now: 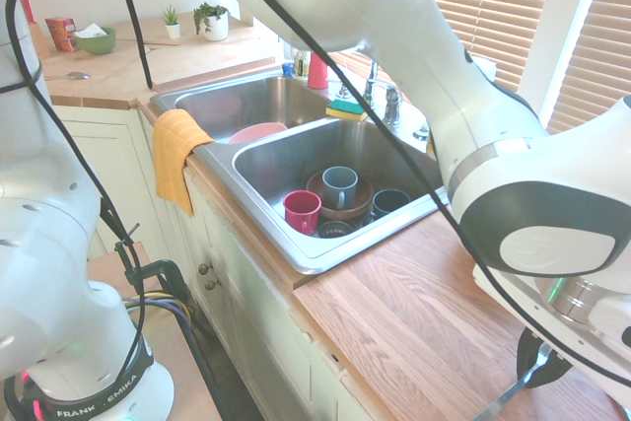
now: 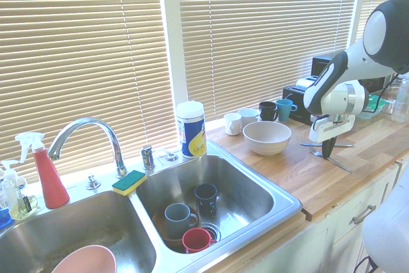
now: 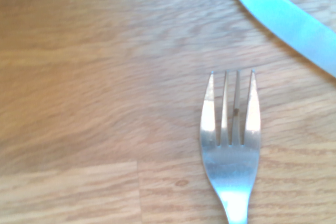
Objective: Put the fork into the sink
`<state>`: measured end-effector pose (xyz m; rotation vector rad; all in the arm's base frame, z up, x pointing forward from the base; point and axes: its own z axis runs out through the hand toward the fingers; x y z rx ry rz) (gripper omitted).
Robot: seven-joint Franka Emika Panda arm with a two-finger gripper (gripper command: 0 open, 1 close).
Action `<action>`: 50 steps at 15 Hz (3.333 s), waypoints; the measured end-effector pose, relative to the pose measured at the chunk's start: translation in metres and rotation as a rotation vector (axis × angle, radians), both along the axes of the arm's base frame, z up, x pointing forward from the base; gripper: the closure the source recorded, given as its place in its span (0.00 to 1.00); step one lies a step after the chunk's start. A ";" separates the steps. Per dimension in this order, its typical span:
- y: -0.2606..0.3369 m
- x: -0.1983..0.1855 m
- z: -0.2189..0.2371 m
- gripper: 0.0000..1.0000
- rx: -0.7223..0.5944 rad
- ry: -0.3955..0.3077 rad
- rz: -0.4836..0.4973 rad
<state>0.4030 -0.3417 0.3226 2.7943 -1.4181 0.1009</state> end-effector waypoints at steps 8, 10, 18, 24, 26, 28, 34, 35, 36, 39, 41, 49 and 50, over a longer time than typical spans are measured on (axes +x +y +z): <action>0.184 0.050 0.136 1.00 -0.047 -0.047 -0.056; 0.268 0.077 0.138 1.00 -0.058 -0.058 -0.019; 0.447 0.178 0.034 1.00 0.004 -0.077 0.050; 0.473 0.184 -0.041 1.00 0.006 -0.019 0.087; 0.477 0.184 -0.059 1.00 0.006 -0.003 0.096; 0.480 0.184 -0.076 1.00 0.009 0.011 0.101; 0.490 0.189 -0.131 1.00 0.012 0.042 0.114; 0.490 0.189 -0.137 0.00 0.010 0.047 0.110; 0.487 0.192 -0.140 0.00 0.010 0.048 0.102; 0.482 0.194 -0.144 0.00 0.016 0.053 0.080; 0.482 0.195 -0.144 0.00 0.019 0.054 0.076; 0.472 0.202 -0.124 0.00 0.022 0.016 0.074; 0.472 0.203 -0.112 0.00 0.025 0.002 0.075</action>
